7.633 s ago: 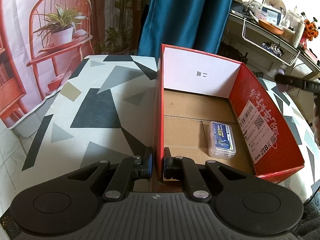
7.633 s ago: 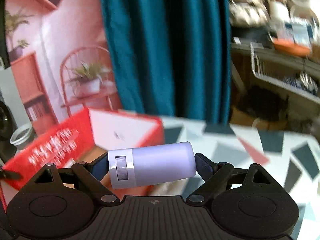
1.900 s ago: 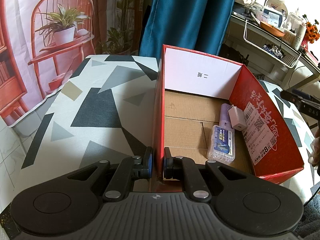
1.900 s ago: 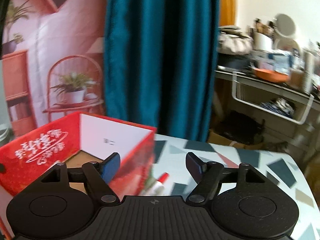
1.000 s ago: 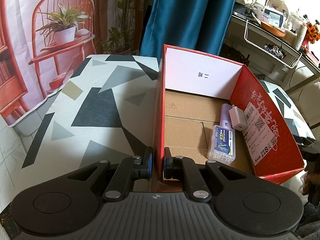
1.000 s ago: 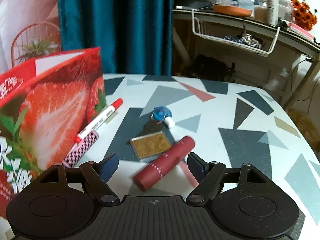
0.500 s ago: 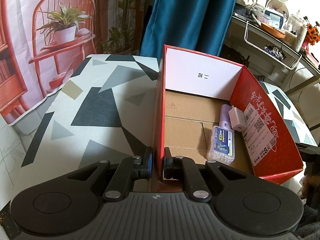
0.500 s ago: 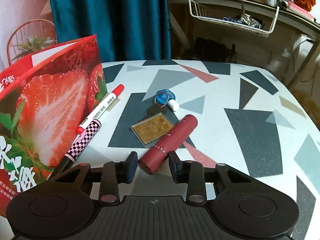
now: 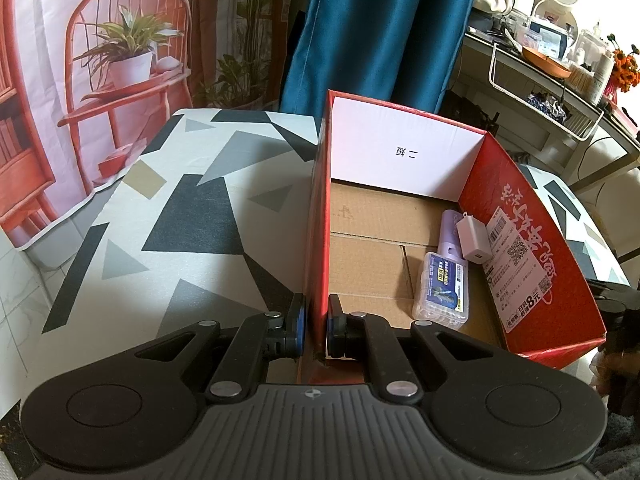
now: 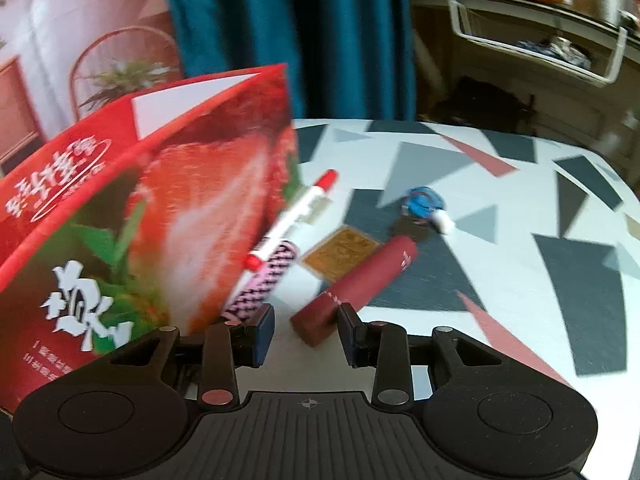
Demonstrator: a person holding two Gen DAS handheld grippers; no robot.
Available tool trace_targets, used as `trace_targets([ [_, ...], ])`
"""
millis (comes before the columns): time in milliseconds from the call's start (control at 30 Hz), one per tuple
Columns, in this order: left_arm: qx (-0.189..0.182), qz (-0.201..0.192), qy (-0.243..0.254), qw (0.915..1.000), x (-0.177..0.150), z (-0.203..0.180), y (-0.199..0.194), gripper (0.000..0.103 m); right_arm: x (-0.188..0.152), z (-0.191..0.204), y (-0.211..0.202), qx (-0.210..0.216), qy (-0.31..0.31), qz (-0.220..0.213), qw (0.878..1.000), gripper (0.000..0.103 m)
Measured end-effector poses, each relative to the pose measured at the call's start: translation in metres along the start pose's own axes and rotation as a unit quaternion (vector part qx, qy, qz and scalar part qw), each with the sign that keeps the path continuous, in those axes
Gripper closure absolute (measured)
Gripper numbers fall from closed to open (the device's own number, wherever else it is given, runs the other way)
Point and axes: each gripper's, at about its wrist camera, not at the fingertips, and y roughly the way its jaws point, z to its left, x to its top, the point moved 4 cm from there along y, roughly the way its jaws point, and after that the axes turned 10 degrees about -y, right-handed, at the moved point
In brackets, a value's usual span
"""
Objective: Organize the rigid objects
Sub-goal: 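Return the right tool to the table and approach the dark red cylinder, then close the right gripper on the dark red cylinder and lift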
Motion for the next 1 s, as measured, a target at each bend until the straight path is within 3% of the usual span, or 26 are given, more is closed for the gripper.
trace_targets([
  [100, -0.001, 0.0, -0.001, 1.0, 0.0, 0.0, 0.0, 0.092, 0.007, 0.003, -0.001, 0.01, -0.045, -0.001, 0.999, 0.055],
  [167, -0.002, 0.0, -0.002, 1.0, 0.0, 0.0, 0.0, 0.092, 0.011, 0.001, -0.004, 0.012, -0.083, -0.004, 0.996, 0.029],
  [267, 0.001, 0.0, -0.003, 1.0, 0.0, -0.001, 0.0, 0.092, 0.014, -0.005, -0.007, 0.008, -0.154, -0.012, 0.988, 0.001],
  [467, 0.01, 0.0, -0.004, 0.9999, 0.0, -0.003, 0.0, 0.092, 0.015, -0.022, 0.01, 0.02, -0.237, 0.015, 0.971, 0.0],
  [733, 0.017, 0.004, -0.003, 0.9999, 0.001, -0.005, -0.001, 0.091, 0.017, -0.034, 0.036, 0.069, -0.235, 0.038, 0.969, 0.001],
  [1000, 0.016, 0.004, -0.003, 0.9999, 0.001, -0.005, -0.001, 0.091, 0.02, -0.04, 0.05, 0.087, -0.22, 0.048, 0.971, 0.002],
])
